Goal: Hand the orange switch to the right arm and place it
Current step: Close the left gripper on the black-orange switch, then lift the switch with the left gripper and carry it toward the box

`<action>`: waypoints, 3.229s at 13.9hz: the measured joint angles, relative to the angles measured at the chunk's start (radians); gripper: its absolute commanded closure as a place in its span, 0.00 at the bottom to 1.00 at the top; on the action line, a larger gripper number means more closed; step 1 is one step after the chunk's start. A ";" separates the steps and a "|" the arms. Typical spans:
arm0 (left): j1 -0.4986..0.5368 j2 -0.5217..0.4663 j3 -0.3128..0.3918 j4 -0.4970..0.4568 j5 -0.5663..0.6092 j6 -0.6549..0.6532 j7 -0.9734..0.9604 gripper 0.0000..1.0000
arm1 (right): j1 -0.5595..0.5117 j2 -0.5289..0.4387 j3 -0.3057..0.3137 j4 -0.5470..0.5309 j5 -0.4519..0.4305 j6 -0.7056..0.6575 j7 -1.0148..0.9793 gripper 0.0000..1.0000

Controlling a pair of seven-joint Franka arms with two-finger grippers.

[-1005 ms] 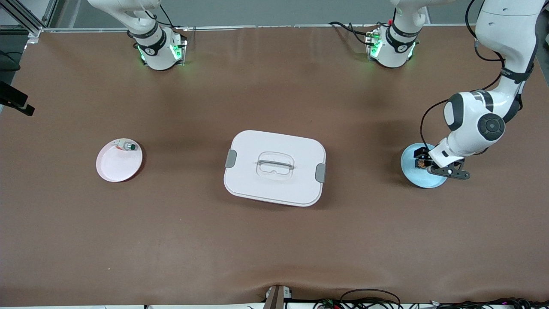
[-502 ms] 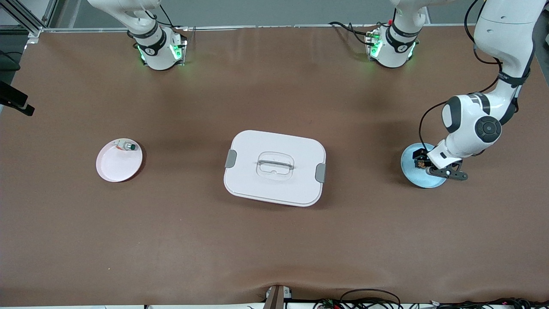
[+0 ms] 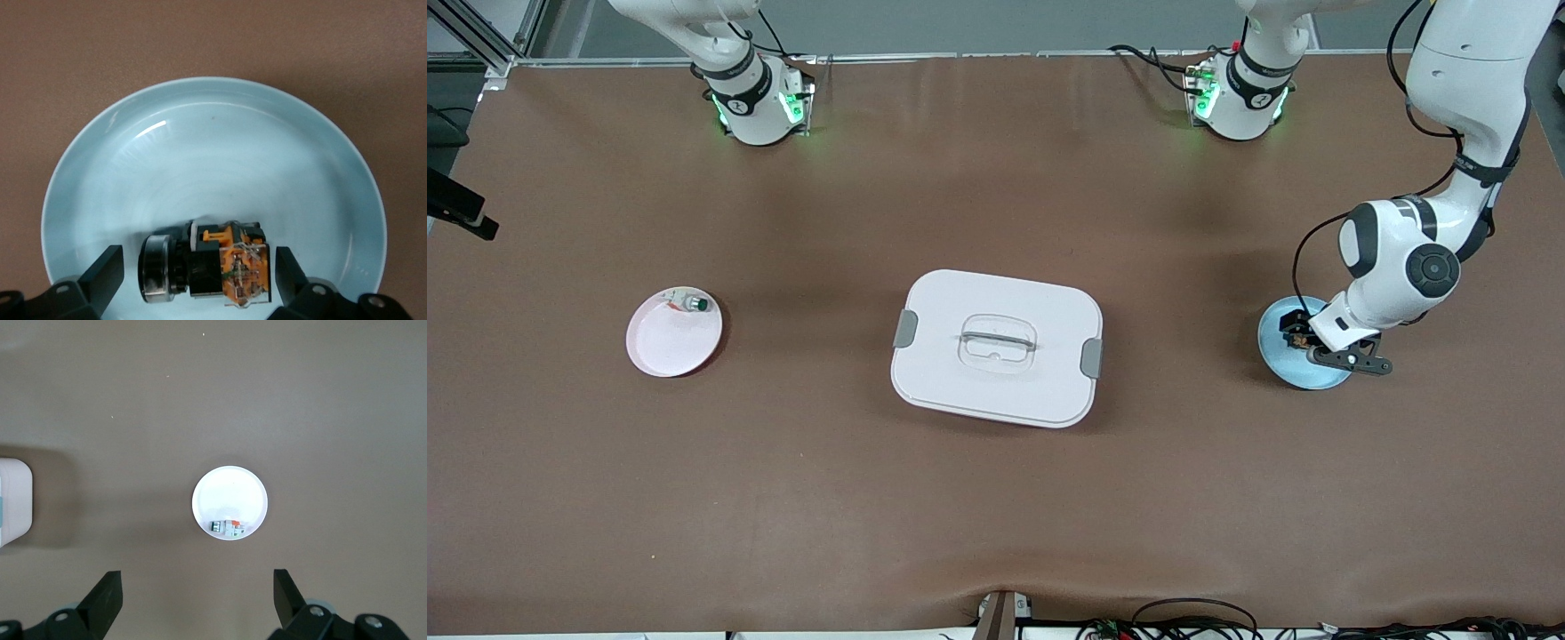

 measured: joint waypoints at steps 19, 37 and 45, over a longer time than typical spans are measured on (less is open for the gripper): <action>0.000 0.002 0.000 0.000 0.000 0.003 0.000 0.71 | 0.000 0.000 0.000 0.000 0.000 0.000 0.000 0.00; 0.000 -0.121 0.000 0.020 0.000 -0.190 0.000 0.71 | 0.000 0.000 -0.001 0.000 0.000 -0.001 0.000 0.00; -0.002 -0.234 -0.007 0.178 -0.051 -0.542 -0.123 0.72 | 0.000 0.000 -0.001 0.004 0.001 0.057 0.001 0.00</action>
